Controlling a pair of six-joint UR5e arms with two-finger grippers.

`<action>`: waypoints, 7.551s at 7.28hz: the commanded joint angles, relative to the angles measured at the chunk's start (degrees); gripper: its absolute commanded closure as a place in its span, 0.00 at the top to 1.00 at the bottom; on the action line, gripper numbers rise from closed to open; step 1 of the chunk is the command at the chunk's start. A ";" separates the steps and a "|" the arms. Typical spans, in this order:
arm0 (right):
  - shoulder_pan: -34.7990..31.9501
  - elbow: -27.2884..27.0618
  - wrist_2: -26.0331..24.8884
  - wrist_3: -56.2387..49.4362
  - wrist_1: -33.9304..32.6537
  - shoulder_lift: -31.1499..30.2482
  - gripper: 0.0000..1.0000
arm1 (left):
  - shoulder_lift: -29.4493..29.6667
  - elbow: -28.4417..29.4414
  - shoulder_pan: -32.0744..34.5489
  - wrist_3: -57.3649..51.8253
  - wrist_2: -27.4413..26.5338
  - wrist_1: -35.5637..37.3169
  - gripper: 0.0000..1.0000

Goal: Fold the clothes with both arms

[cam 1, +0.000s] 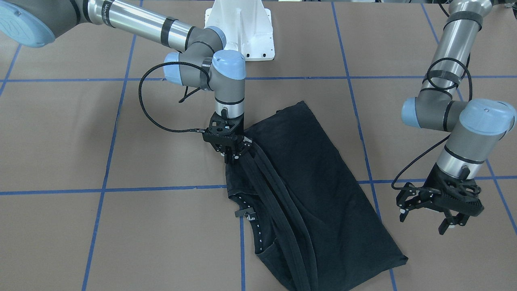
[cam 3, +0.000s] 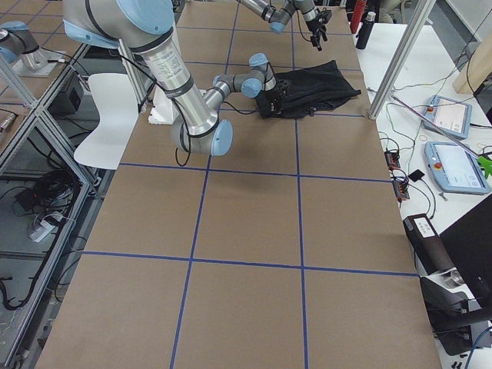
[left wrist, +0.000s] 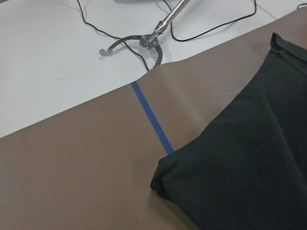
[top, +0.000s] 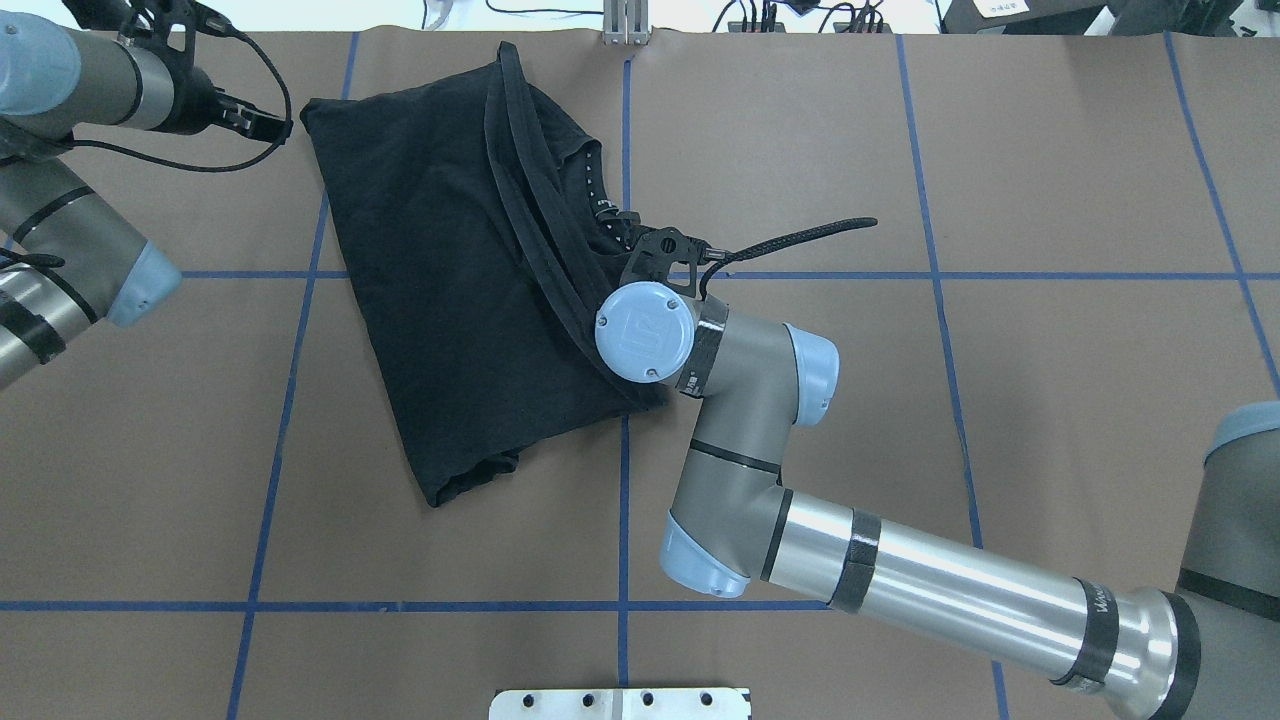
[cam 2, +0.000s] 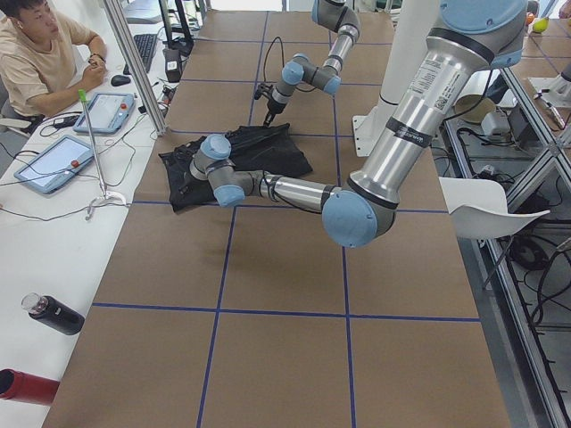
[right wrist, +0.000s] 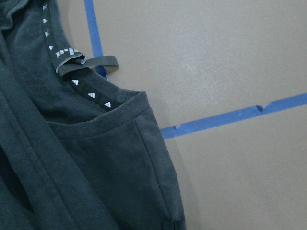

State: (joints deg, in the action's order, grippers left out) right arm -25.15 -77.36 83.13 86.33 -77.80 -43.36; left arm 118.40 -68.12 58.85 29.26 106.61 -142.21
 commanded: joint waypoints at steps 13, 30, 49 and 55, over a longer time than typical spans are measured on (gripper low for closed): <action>9.10 -29.51 -6.68 -1.04 -17.12 -12.46 1.00 | 0.07 -0.26 -0.58 0.09 0.00 0.00 1.00; 7.05 7.33 1.42 -18.28 -42.78 15.16 1.00 | 0.07 0.00 -0.93 0.09 0.00 0.00 1.00; -10.88 19.79 13.36 -20.59 14.69 11.72 0.64 | -1.68 -0.26 -1.11 2.90 0.00 -1.76 1.00; -10.53 20.24 13.99 -21.56 14.61 11.11 0.21 | -1.68 -0.26 -1.11 3.08 0.00 -1.76 1.00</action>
State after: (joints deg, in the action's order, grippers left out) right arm -35.76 -57.14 97.13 64.80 -63.11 -32.19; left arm 116.72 -68.38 57.73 32.34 106.61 -143.93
